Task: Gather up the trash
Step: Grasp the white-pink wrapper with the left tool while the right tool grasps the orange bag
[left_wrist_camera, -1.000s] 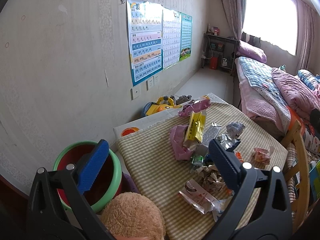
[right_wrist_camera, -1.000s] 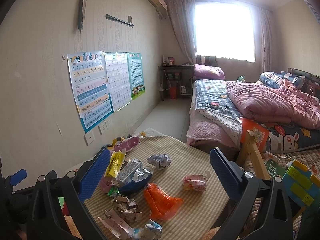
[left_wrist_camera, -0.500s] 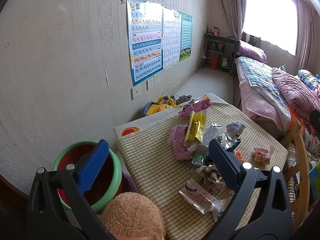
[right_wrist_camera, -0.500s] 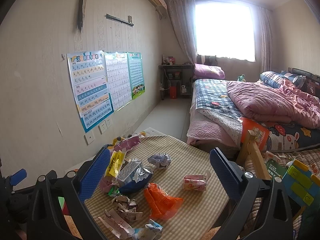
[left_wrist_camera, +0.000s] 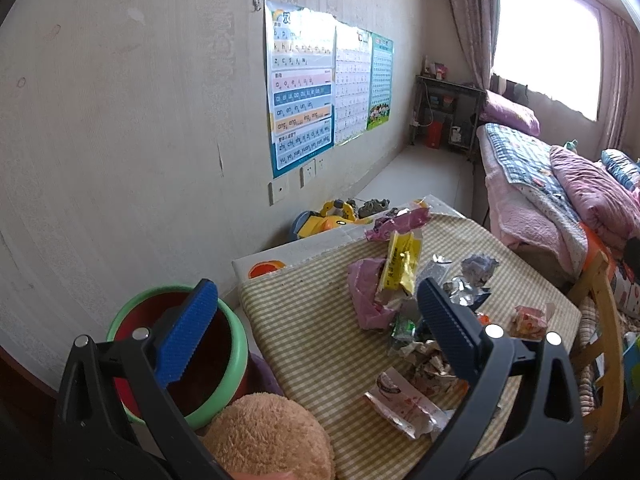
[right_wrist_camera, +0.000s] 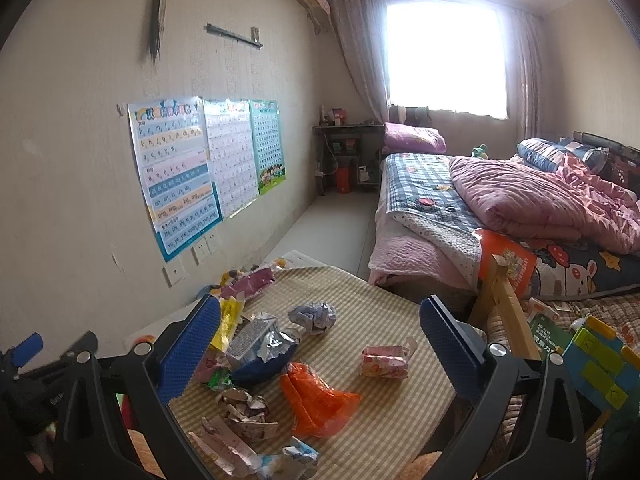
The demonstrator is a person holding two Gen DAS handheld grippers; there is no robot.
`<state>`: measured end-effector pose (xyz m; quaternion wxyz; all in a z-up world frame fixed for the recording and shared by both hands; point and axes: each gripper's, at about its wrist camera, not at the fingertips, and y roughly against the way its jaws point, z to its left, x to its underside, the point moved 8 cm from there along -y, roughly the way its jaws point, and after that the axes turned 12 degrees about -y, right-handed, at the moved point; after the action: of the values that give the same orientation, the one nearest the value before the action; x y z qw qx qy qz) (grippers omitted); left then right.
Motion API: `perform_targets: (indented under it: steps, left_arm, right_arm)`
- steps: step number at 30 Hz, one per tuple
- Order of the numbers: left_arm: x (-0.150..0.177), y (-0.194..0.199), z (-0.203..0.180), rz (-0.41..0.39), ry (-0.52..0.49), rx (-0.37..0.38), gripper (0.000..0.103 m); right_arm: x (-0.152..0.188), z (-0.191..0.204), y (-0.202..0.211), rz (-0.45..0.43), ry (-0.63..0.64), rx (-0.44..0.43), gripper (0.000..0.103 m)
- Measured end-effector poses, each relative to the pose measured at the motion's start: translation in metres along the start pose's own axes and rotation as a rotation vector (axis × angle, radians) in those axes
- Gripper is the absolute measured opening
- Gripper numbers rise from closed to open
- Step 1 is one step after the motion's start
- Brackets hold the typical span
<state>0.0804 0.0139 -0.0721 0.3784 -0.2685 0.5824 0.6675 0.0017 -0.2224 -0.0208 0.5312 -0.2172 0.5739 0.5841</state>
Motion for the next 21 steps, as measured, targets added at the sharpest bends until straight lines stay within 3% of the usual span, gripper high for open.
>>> perform_targets:
  steps: [5, 7, 11, 14, 16, 19, 21]
  left_arm:
    - [0.035, -0.038, -0.025, 0.143, -0.086, 0.085, 0.098]
    - [0.053, -0.051, -0.038, 0.207, -0.109, 0.086, 0.098]
    - [0.088, -0.076, -0.068, 0.341, -0.077, 0.217, 0.098]
    - [0.117, -0.097, -0.087, 0.455, -0.023, 0.271, 0.098]
    - [0.131, -0.112, -0.095, 0.516, -0.003, 0.26, 0.097]
    - [0.139, -0.124, -0.1, 0.532, -0.036, 0.224, 0.096]
    - [0.141, -0.127, -0.11, 0.537, -0.045, 0.265, 0.082]
  right_arm:
    - [0.027, -0.025, -0.04, 0.147, 0.021, 0.017, 0.096]
    - [0.037, -0.037, -0.052, 0.19, 0.007, 0.037, 0.096]
    - [0.052, -0.051, -0.065, 0.24, -0.021, 0.035, 0.096]
    - [0.061, -0.051, -0.073, 0.268, -0.011, 0.019, 0.096]
    - [0.067, -0.05, -0.079, 0.3, -0.007, -0.002, 0.096]
    - [0.08, -0.051, -0.092, 0.357, -0.008, -0.047, 0.096]
    - [0.09, -0.05, -0.1, 0.398, -0.01, -0.072, 0.096]
